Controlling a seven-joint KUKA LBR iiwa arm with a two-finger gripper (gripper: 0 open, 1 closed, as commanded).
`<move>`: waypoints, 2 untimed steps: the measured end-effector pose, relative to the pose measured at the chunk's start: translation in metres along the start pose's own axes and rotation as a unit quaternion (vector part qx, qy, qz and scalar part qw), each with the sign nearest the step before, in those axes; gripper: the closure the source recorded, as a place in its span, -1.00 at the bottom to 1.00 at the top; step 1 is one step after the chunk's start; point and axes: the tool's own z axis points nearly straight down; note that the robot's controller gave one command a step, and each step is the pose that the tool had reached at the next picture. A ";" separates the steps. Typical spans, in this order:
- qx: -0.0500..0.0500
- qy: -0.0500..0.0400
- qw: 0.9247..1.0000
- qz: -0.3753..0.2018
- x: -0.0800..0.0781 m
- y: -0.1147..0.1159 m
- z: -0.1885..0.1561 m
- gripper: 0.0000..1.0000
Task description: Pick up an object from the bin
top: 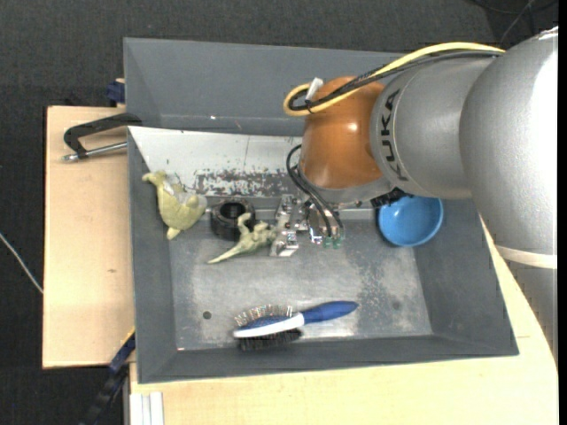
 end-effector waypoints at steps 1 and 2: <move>-0.001 -0.009 1.000 -0.007 0.007 0.001 -0.082 1.00; 0.000 -0.003 1.000 -0.002 0.019 0.002 -0.063 1.00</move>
Offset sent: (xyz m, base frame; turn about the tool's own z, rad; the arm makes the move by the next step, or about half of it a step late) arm -0.0084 -0.0001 0.0759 -0.0144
